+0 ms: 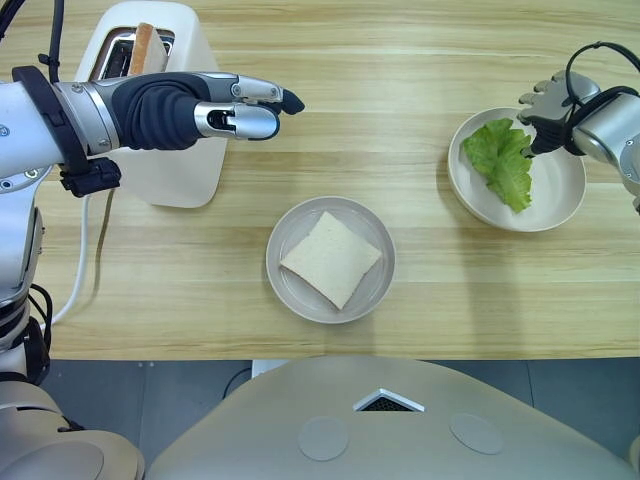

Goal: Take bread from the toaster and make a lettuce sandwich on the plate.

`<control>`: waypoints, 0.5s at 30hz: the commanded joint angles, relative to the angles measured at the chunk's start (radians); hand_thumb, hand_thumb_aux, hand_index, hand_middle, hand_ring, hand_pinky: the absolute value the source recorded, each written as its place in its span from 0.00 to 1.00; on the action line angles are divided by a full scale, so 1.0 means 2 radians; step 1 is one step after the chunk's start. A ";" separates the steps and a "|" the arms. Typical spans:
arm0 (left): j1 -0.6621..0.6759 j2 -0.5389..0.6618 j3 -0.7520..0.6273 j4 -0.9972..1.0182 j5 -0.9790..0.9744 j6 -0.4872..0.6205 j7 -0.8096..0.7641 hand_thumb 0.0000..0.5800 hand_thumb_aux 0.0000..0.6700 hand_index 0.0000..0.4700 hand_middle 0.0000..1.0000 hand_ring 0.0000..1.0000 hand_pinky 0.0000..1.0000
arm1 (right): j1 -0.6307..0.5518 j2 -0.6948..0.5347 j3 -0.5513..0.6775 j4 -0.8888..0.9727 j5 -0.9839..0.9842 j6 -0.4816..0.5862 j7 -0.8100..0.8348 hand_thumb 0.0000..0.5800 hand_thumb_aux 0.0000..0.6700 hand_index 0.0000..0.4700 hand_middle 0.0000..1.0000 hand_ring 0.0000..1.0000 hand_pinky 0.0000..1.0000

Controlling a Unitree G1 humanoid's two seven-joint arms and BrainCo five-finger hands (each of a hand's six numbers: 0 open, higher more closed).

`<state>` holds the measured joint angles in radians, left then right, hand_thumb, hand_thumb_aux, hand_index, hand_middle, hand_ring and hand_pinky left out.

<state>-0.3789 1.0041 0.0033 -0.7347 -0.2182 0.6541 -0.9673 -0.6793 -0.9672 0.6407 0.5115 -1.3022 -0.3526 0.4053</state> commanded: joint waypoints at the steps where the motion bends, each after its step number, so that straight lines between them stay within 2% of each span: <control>1: 0.000 0.010 0.004 -0.007 -0.007 0.004 0.002 0.00 0.00 0.00 0.00 0.00 0.00 | -0.009 0.001 0.011 0.010 -0.007 -0.015 0.002 0.68 0.44 0.44 0.00 0.00 0.00; 8: 0.007 0.013 0.009 -0.008 -0.009 0.000 0.004 0.00 0.00 0.00 0.00 0.00 0.00 | -0.013 0.015 0.018 0.027 -0.011 -0.017 -0.002 0.67 0.42 0.42 0.00 0.00 0.00; 9: 0.008 0.013 0.009 -0.009 -0.009 0.000 0.004 0.00 0.00 0.00 0.00 0.00 0.00 | -0.015 0.018 0.022 0.030 -0.015 -0.018 -0.002 0.74 0.49 0.49 0.00 0.00 0.00; 11: 0.011 0.013 0.010 -0.012 -0.010 0.001 0.006 0.00 0.00 0.00 0.00 0.00 0.00 | -0.020 0.024 0.028 0.037 -0.018 -0.018 -0.004 0.78 0.53 0.53 0.00 0.00 0.00; 15: 0.020 0.014 0.015 -0.013 -0.009 0.000 0.009 0.00 0.00 0.00 0.00 0.00 0.00 | -0.027 0.035 0.032 0.052 -0.018 -0.013 -0.016 0.91 0.70 0.70 0.00 0.00 0.00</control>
<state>-0.3551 1.0188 0.0240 -0.7553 -0.2290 0.6541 -0.9506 -0.7117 -0.9073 0.6985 0.5987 -1.3372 -0.3763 0.3840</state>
